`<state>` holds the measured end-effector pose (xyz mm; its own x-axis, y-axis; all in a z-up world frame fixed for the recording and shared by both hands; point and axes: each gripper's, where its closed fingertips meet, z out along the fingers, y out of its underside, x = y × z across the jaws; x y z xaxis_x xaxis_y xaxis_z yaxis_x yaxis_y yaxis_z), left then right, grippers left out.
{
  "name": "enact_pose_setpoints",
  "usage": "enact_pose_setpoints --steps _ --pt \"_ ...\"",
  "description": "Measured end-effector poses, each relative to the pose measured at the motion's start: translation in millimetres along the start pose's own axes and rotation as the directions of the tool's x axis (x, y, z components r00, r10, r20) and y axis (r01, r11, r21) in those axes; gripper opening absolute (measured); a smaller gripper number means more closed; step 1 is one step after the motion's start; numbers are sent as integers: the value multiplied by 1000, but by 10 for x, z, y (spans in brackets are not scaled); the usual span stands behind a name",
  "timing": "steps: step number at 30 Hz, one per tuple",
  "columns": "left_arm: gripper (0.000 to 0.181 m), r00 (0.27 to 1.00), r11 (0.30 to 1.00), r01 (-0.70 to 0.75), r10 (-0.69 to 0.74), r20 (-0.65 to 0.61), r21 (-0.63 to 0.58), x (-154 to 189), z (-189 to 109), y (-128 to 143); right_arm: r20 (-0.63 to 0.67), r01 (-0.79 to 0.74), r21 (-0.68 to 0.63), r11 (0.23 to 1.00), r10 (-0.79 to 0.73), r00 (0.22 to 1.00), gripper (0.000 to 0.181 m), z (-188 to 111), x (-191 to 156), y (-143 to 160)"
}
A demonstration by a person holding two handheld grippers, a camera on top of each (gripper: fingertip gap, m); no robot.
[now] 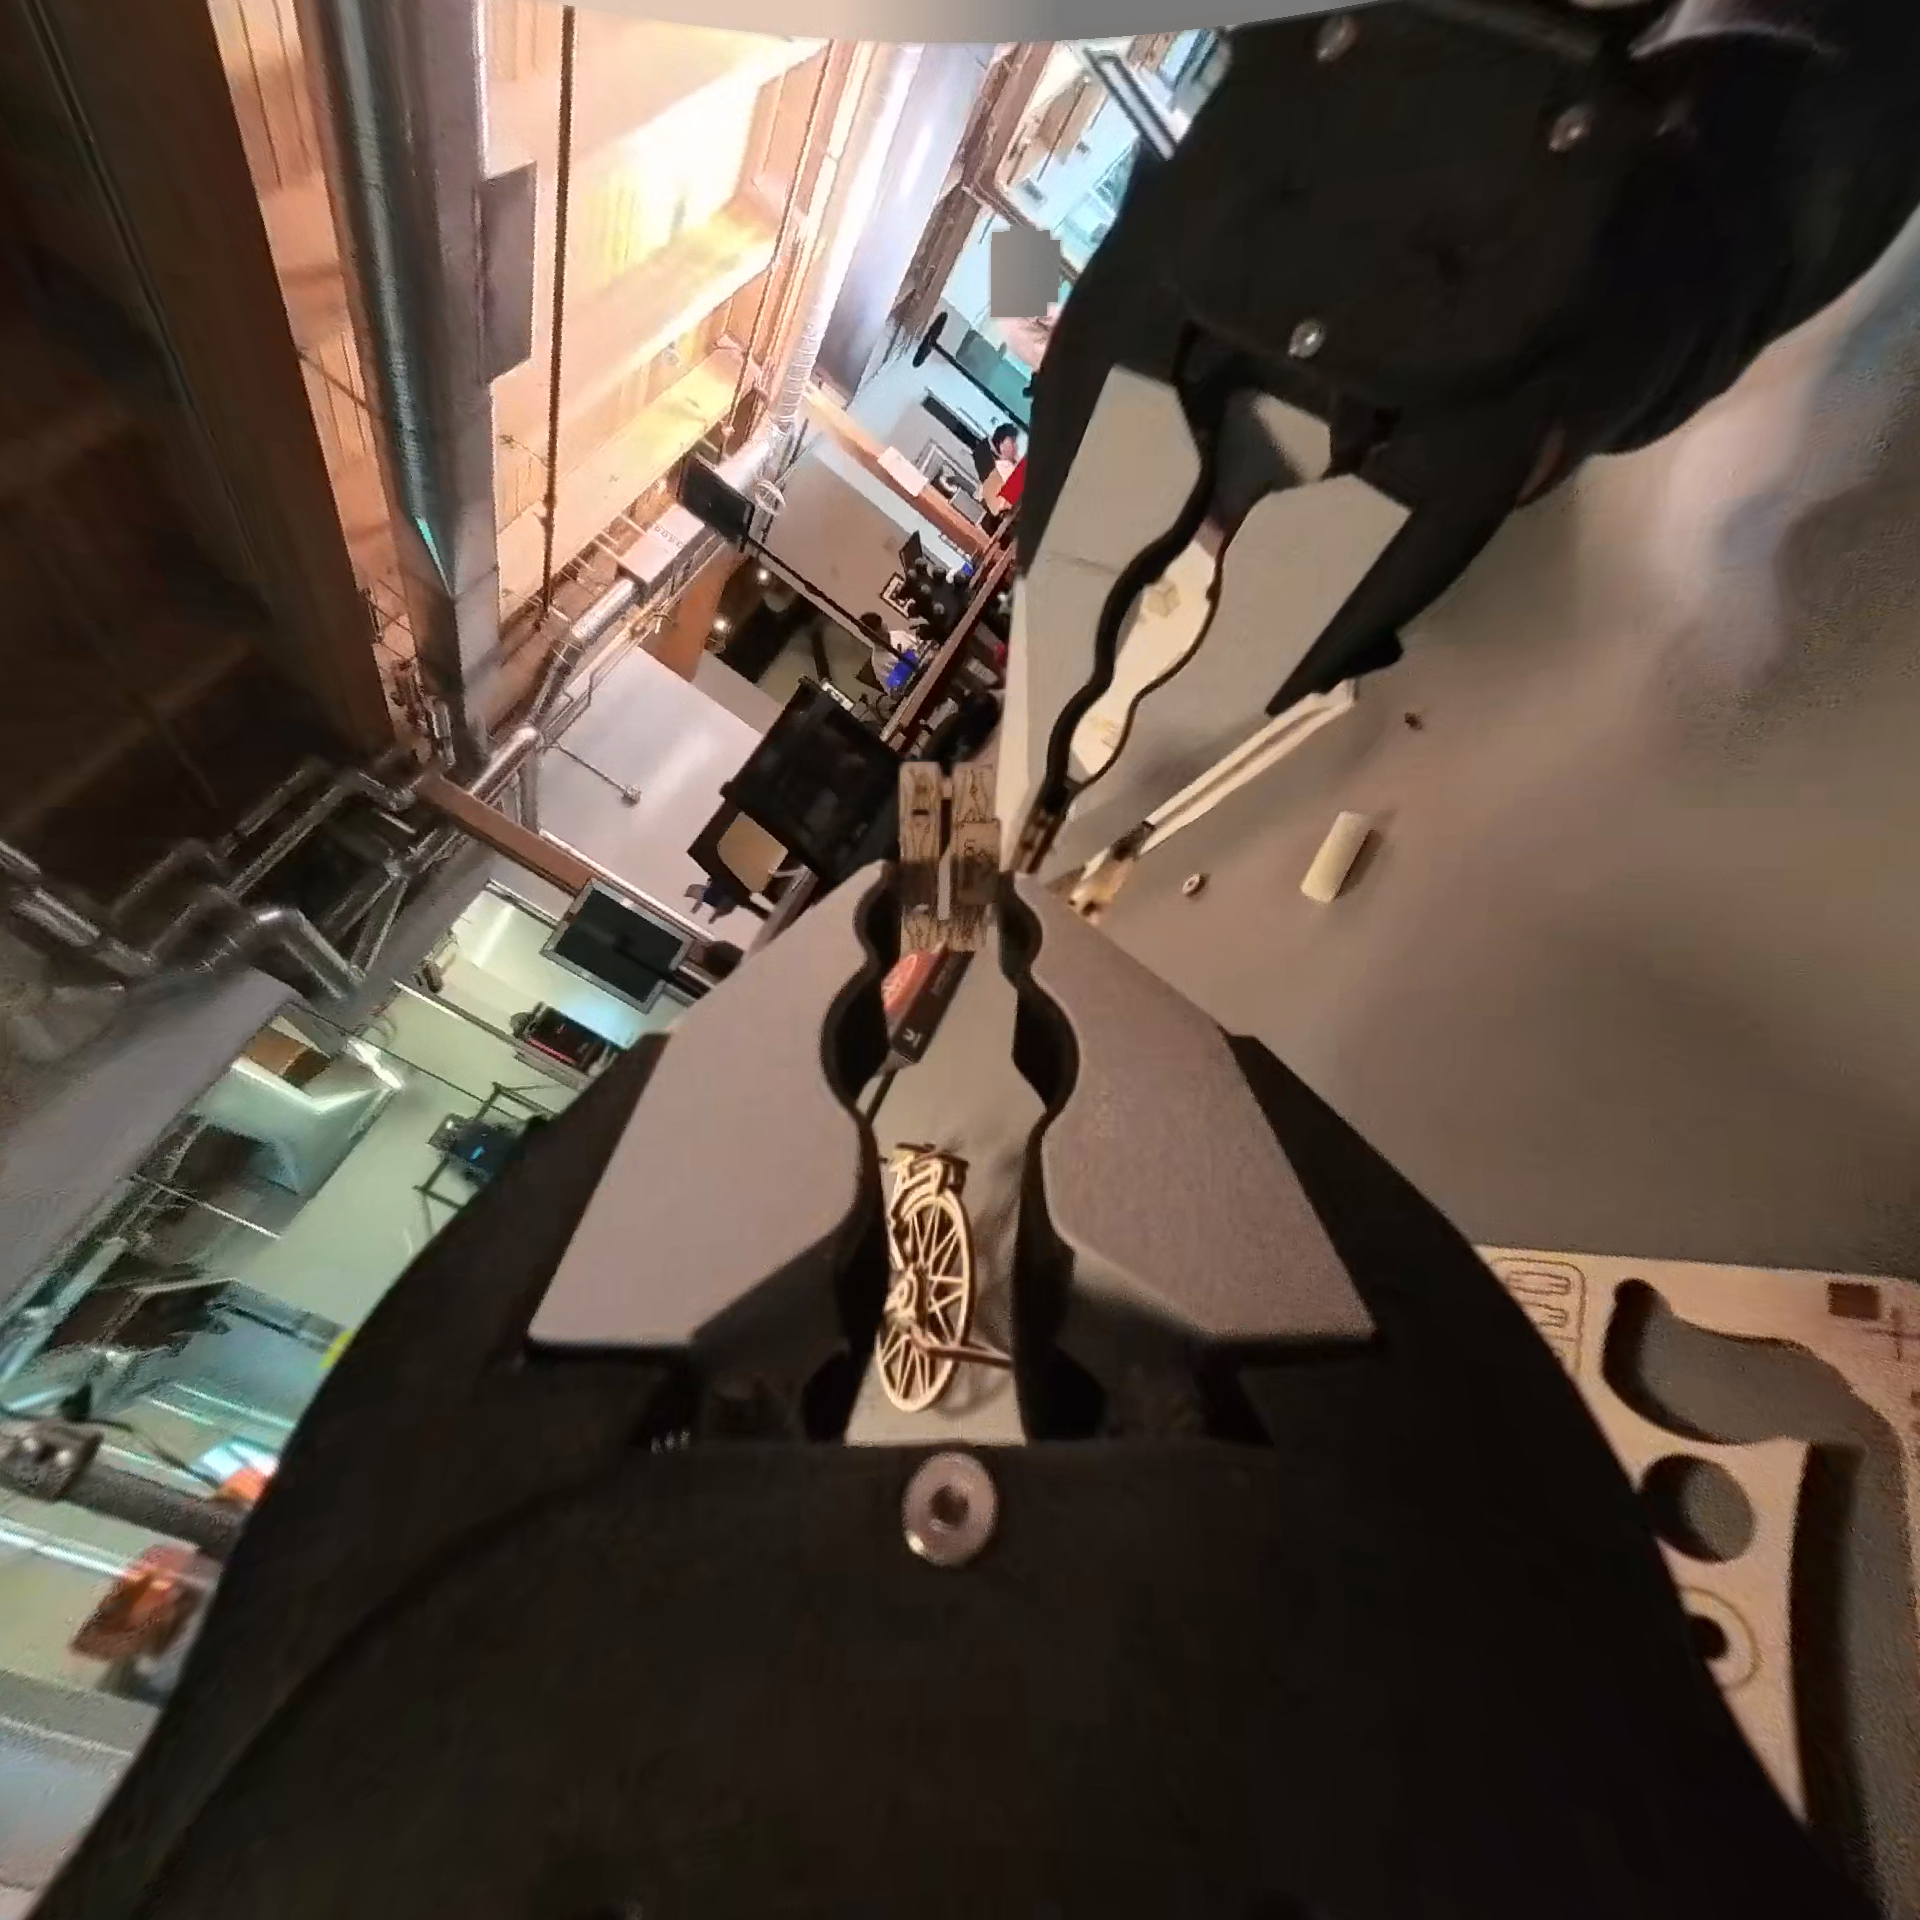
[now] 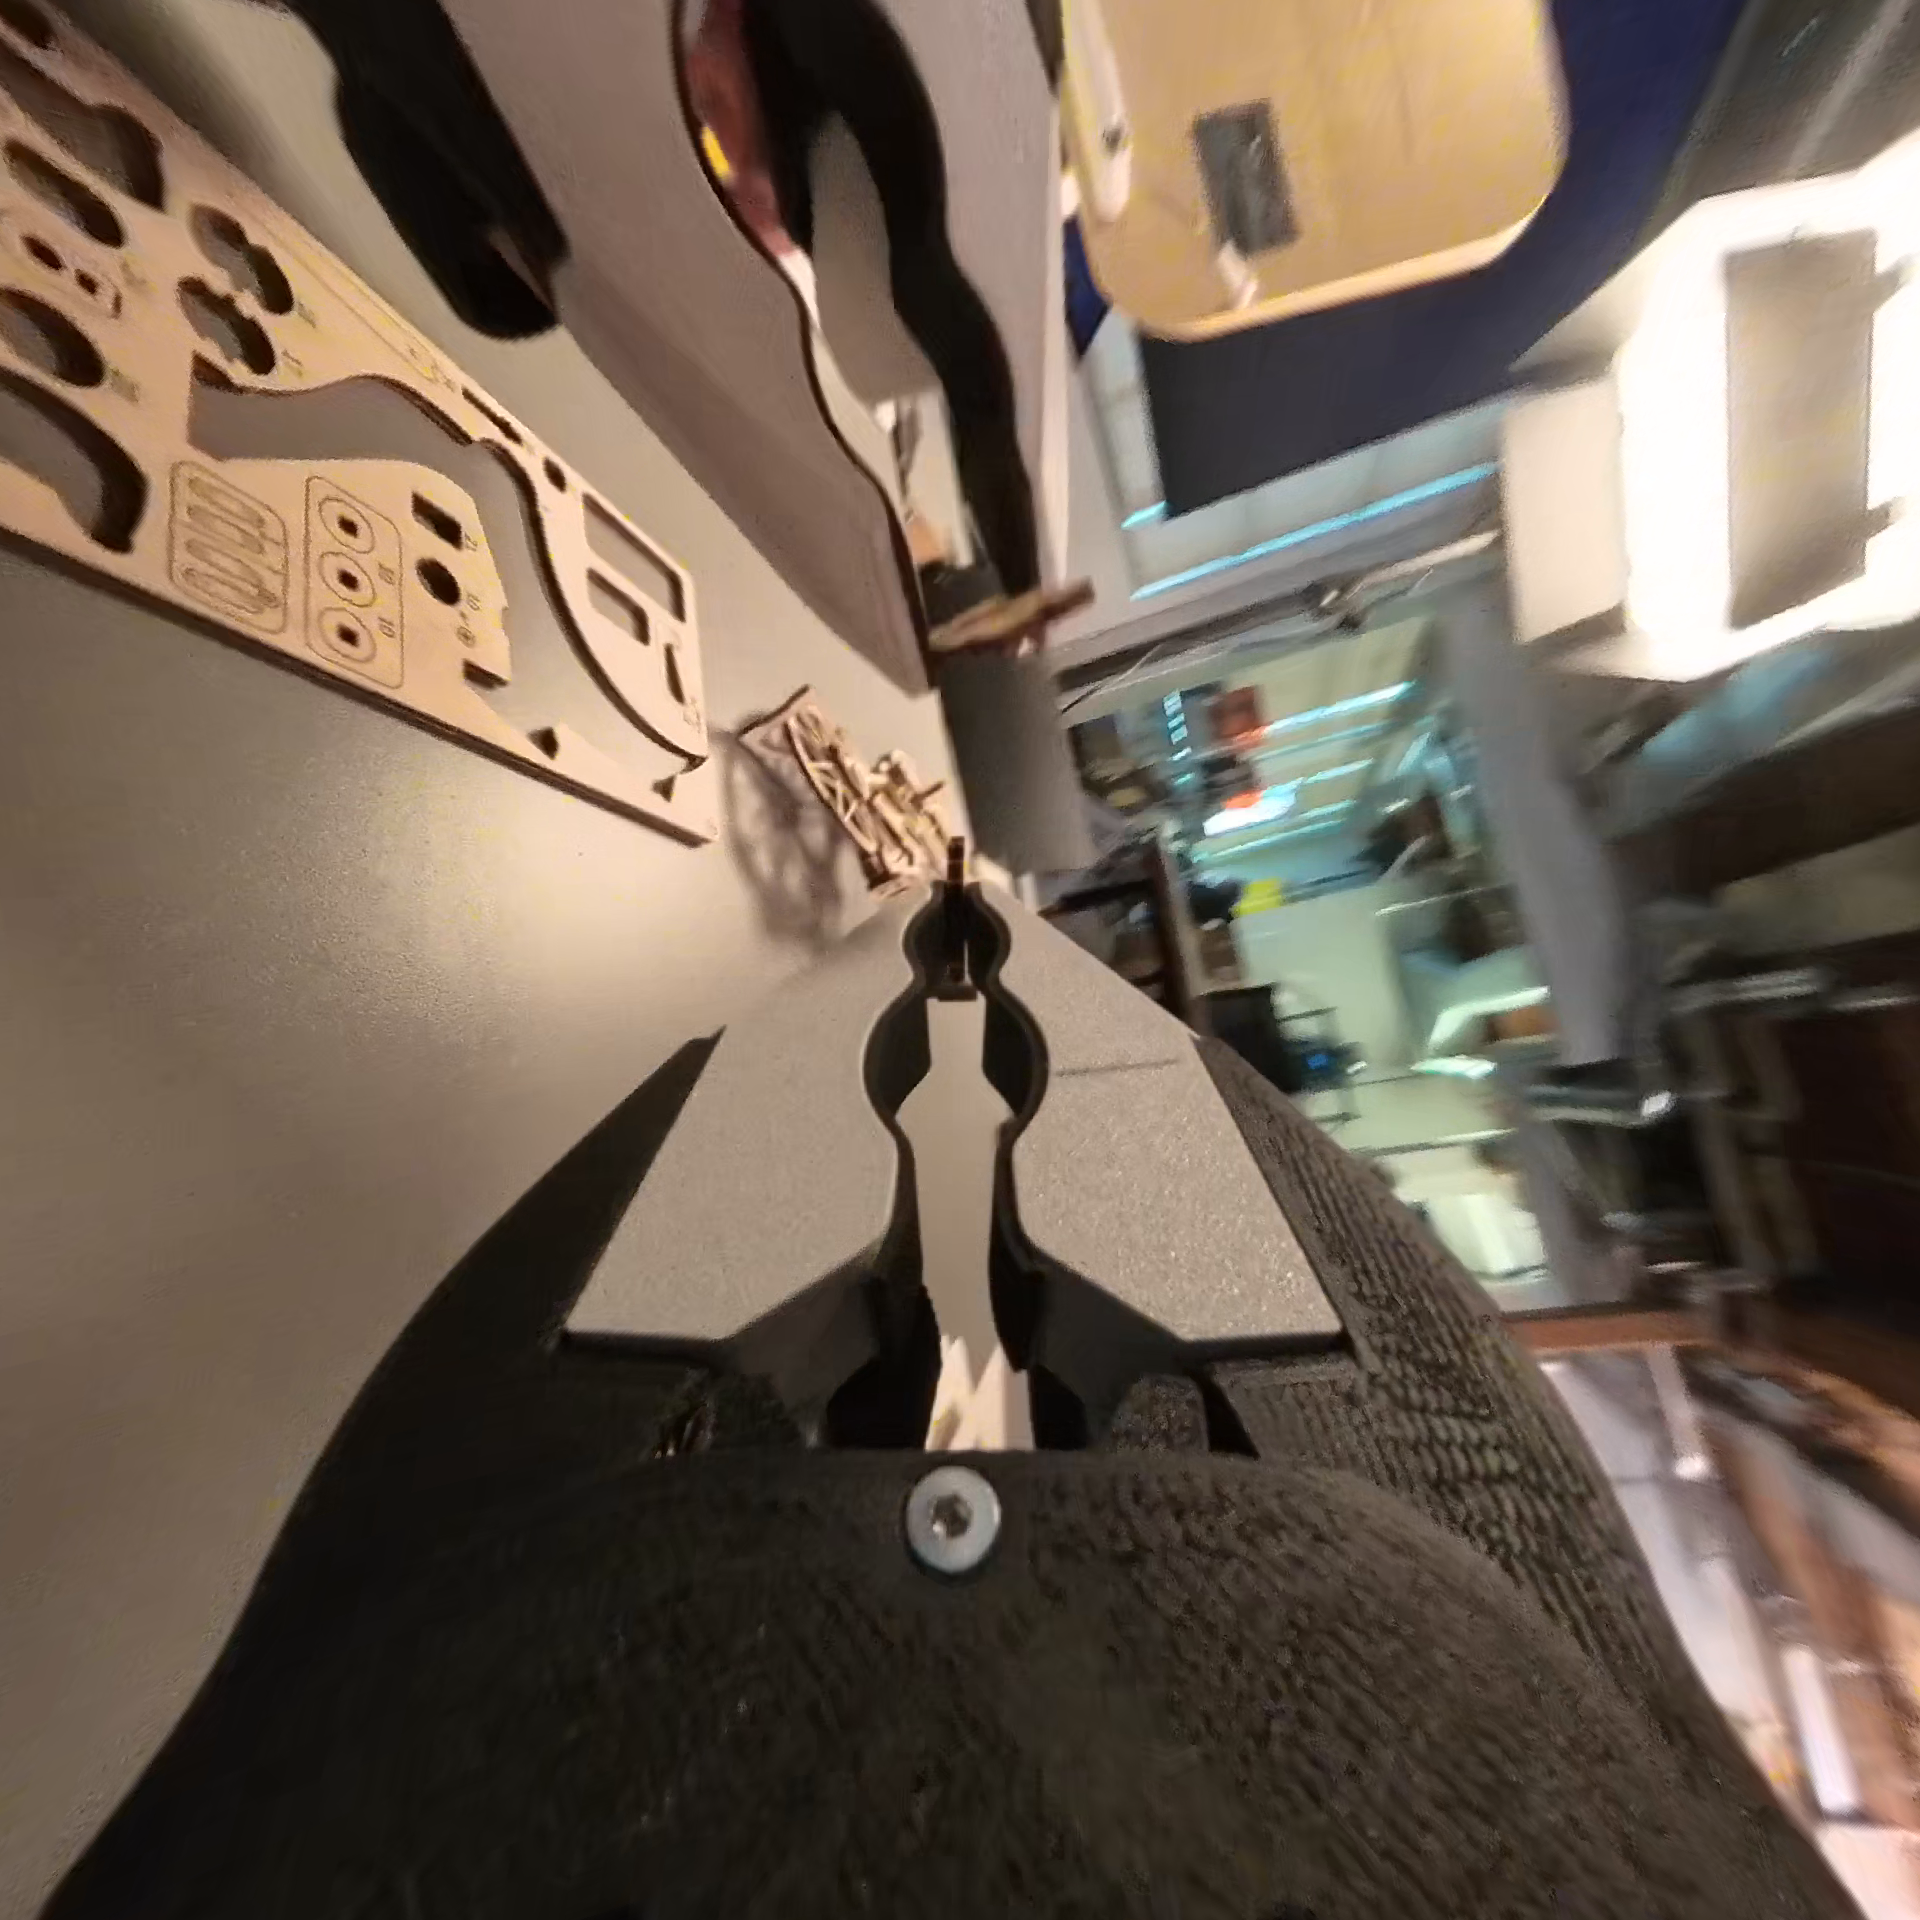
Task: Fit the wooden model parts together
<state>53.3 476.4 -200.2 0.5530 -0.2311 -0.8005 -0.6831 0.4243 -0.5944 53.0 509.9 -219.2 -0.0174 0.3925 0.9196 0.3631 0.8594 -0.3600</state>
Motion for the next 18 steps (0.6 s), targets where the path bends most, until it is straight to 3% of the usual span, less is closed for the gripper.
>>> enact_pose_setpoints --steps 3,7,18 --pt "16 996 996 -88 88 -25 -28 104 -39 20 -61 82 84 993 -77 995 0 -50 -60 -140" --pt "16 961 960 -277 277 -14 -25 199 -59 25 -32 6 220 975 1 999 0 -153 -128 -344" --pt "17 944 944 -327 328 -46 35 407 21 -130 -20 68 245 967 -65 998 0 -223 -174 -268"
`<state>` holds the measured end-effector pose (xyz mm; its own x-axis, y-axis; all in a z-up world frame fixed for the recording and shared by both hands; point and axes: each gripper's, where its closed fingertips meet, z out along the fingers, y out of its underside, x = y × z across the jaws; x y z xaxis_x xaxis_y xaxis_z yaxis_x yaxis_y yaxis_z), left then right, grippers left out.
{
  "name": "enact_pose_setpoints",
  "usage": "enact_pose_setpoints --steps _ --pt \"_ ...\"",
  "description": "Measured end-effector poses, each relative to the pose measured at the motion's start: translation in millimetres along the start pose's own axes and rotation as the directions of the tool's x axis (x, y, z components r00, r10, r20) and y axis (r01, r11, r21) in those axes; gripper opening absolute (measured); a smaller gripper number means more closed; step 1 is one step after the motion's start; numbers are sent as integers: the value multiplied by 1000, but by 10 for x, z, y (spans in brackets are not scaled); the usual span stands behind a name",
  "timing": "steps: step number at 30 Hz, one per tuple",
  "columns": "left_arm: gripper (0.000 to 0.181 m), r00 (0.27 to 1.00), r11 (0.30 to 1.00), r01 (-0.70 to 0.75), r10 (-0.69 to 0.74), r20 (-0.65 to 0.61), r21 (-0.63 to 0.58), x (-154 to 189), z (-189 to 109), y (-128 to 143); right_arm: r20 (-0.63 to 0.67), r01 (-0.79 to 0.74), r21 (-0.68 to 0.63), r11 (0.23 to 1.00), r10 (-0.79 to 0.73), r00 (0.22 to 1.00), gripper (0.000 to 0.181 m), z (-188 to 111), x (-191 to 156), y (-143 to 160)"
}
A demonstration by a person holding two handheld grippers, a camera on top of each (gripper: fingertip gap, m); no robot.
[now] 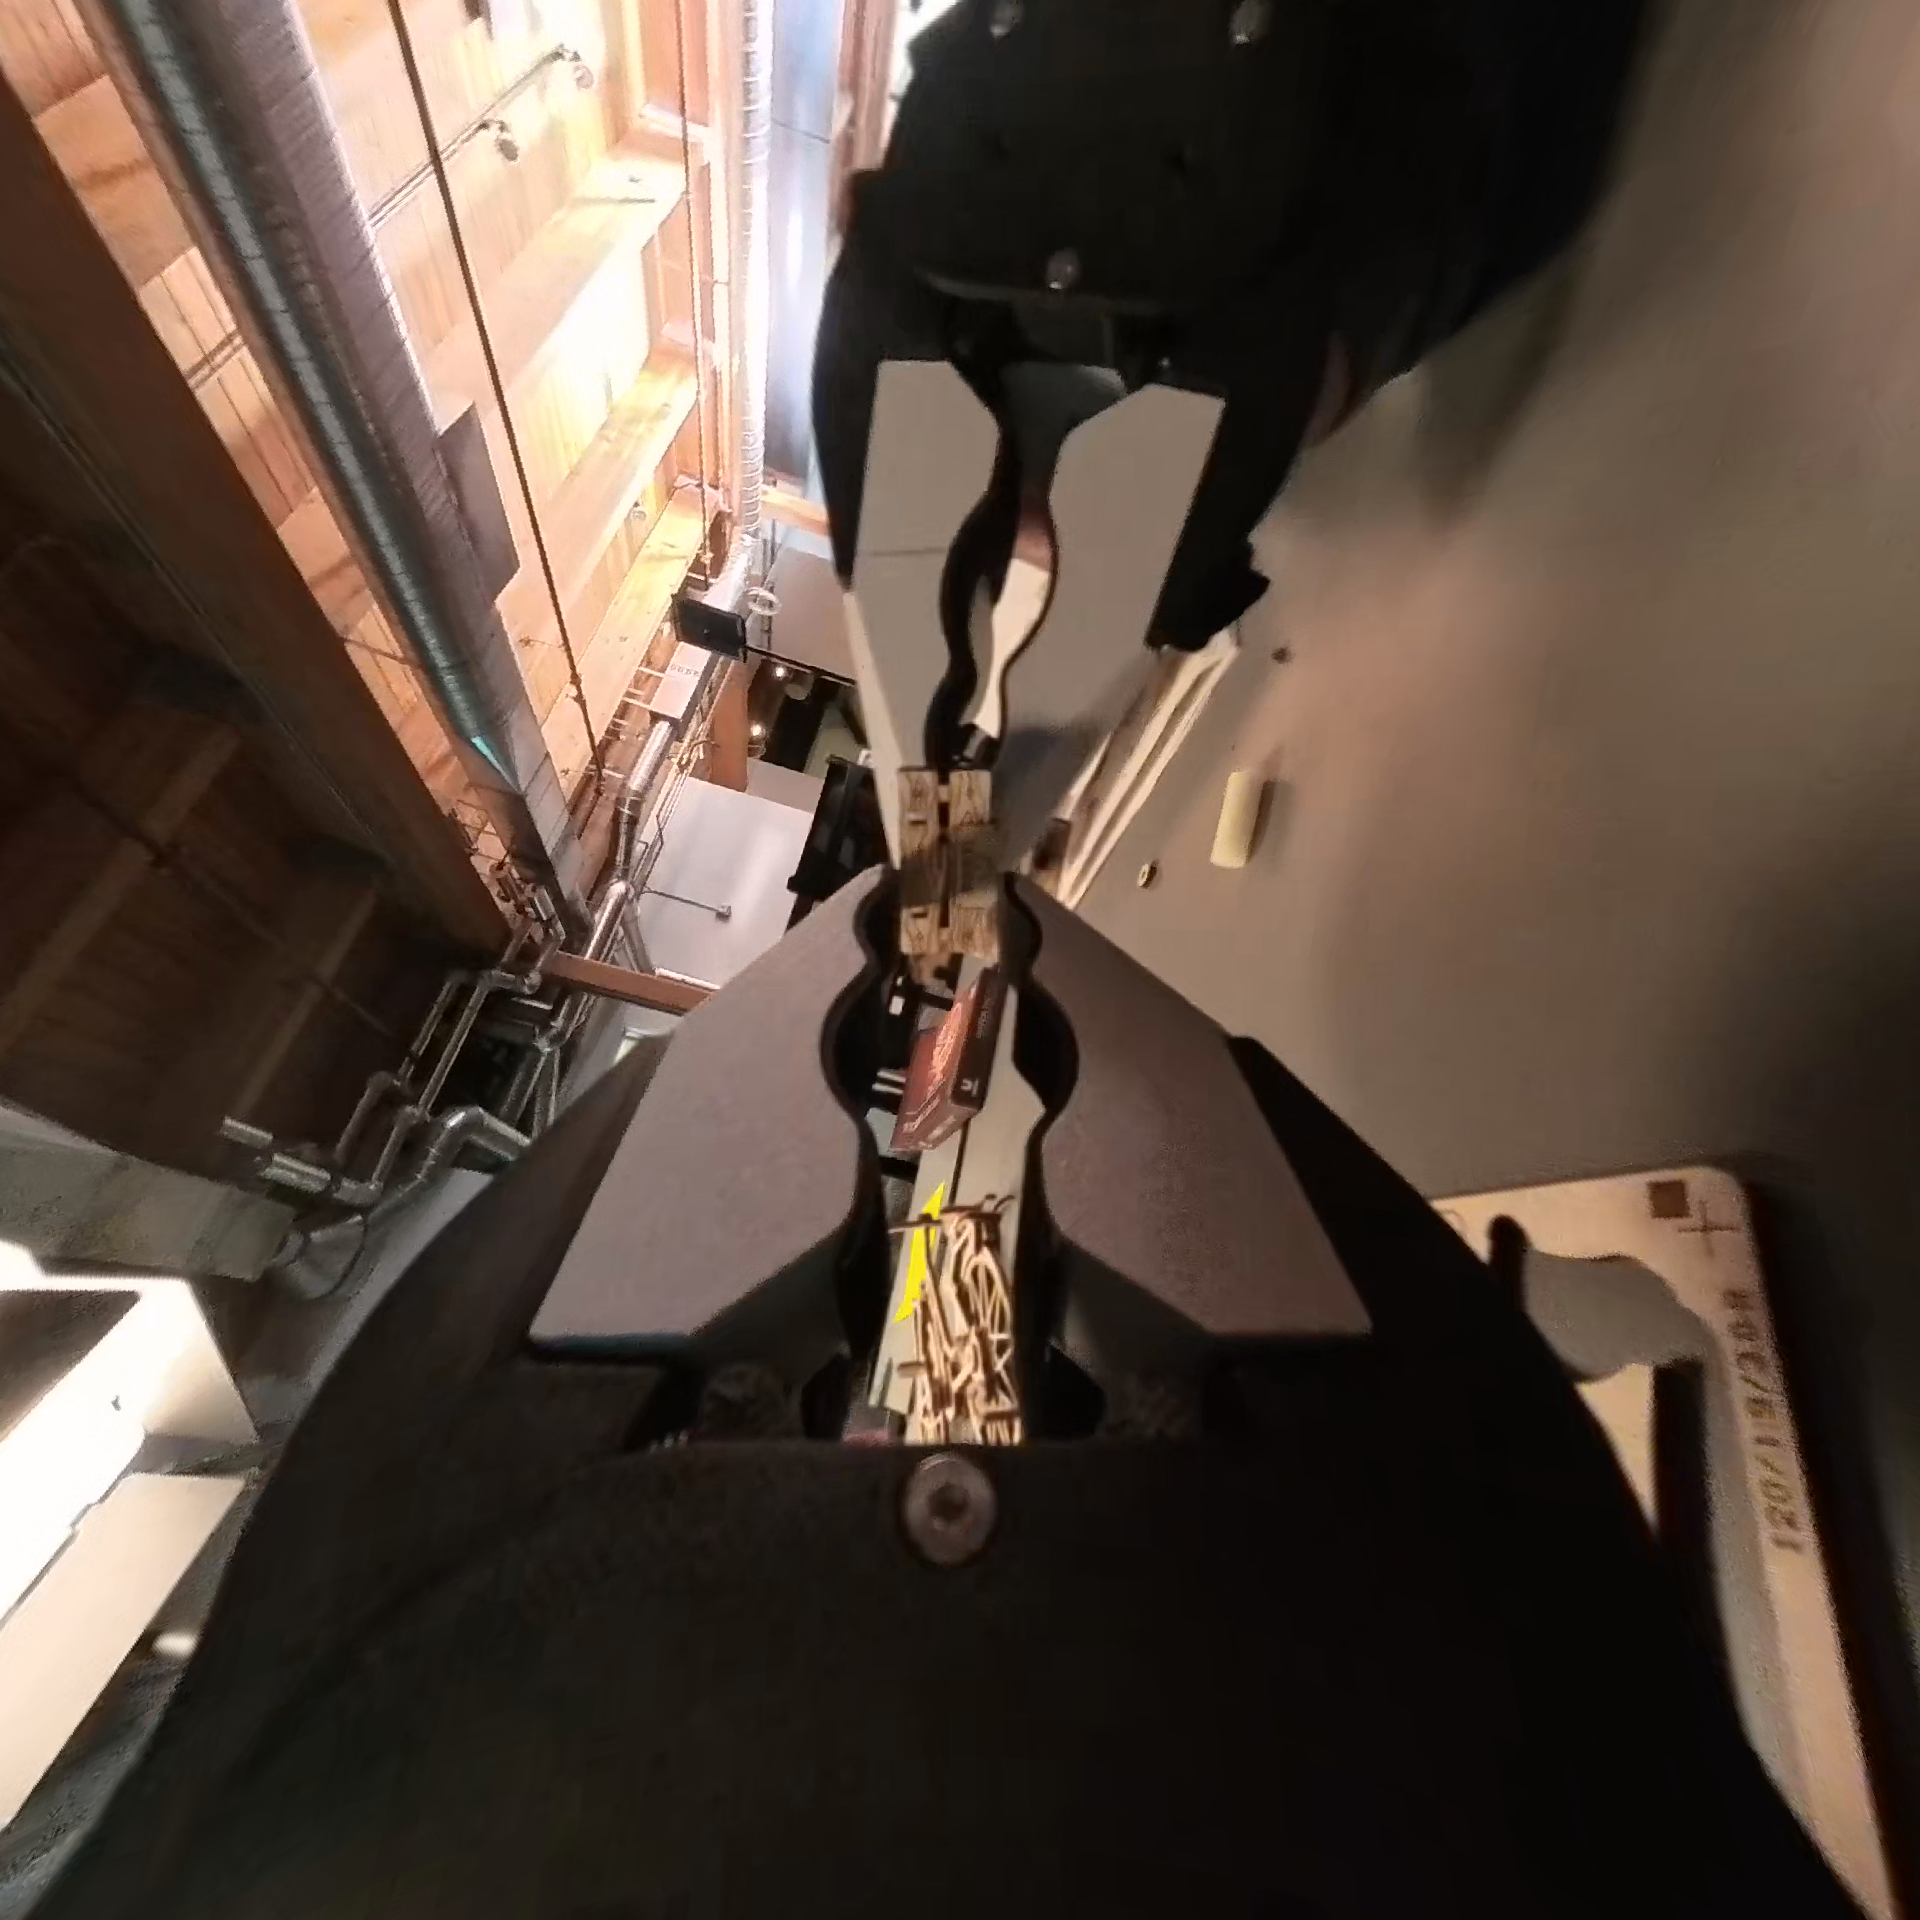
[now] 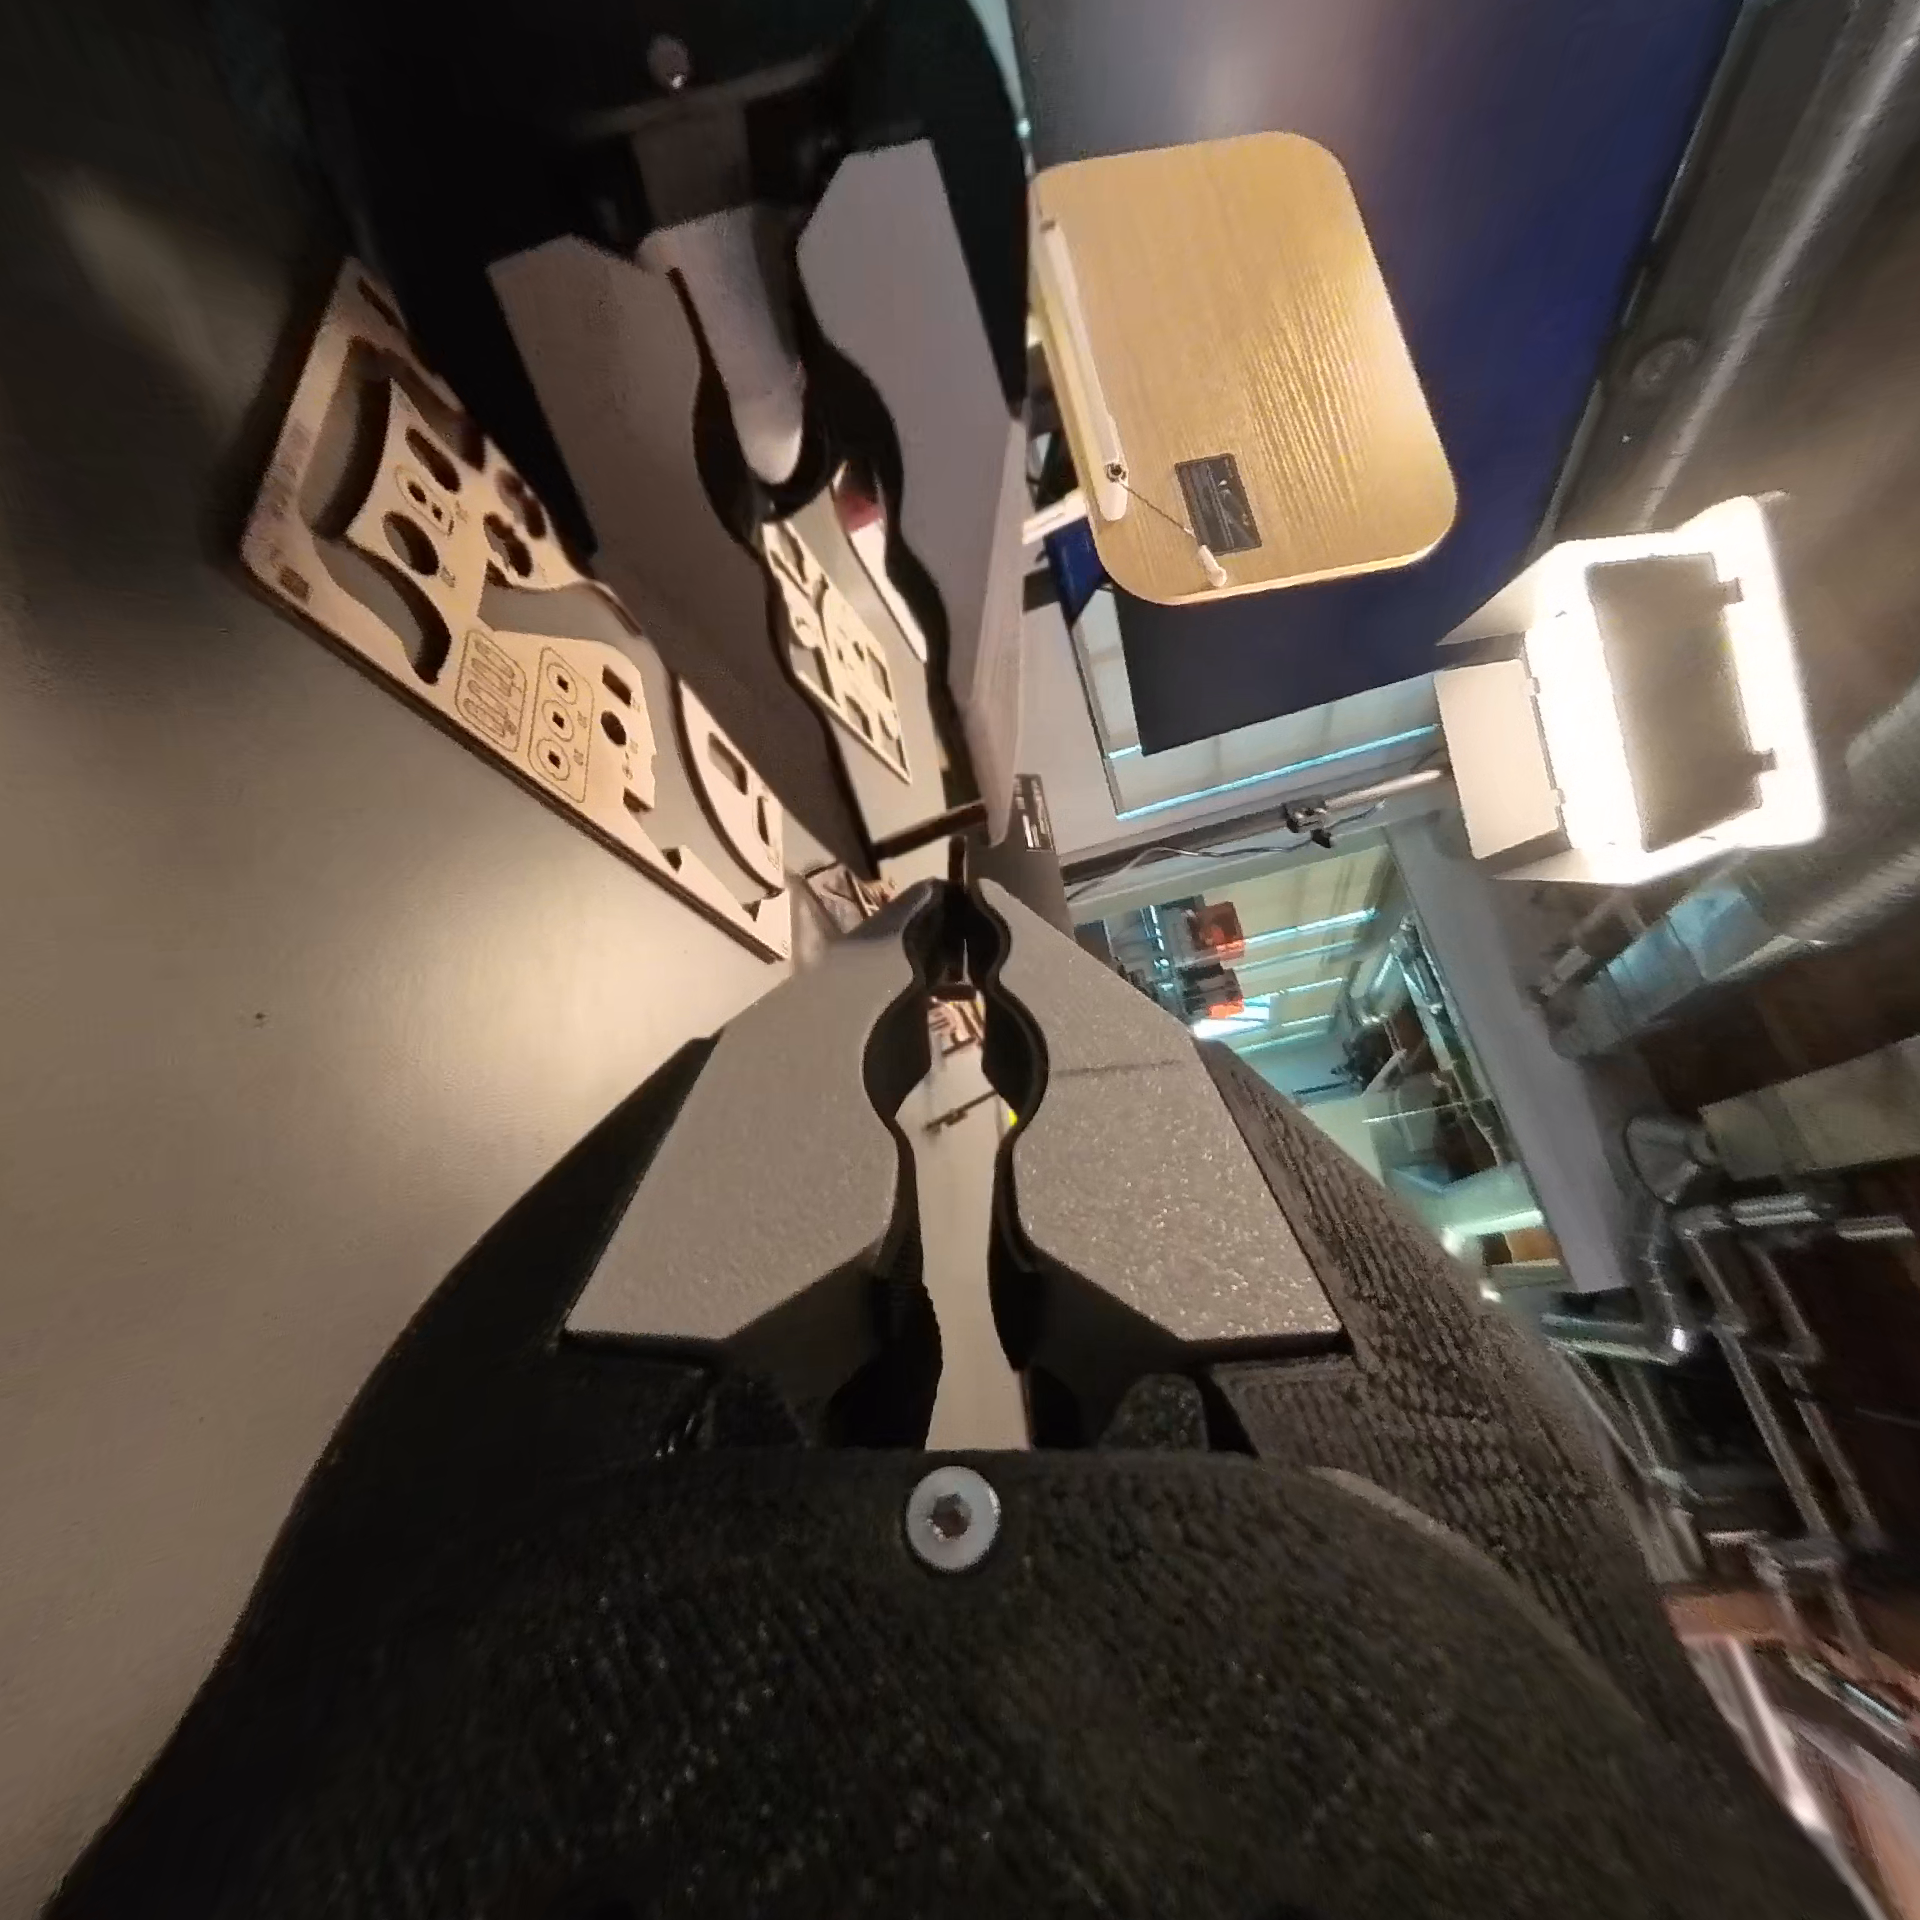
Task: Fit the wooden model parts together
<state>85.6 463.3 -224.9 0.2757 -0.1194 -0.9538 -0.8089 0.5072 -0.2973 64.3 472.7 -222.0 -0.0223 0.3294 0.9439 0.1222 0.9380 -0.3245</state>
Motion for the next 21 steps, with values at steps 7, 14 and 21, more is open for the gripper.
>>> enact_pose_setpoints --steps 7,14,21 --pt "16 996 996 86 -86 -21 7 24 32 -18 36 -59 5 998 59 998 0 -78 -29 -18" --pt "16 996 997 81 -81 -30 -1 39 33 5 58 -125 12 992 124 991 0 -83 -26 -13" --pt "17 997 998 62 -63 -44 -16 66 25 41 76 -119 6 993 118 990 0 -81 -59 -5"
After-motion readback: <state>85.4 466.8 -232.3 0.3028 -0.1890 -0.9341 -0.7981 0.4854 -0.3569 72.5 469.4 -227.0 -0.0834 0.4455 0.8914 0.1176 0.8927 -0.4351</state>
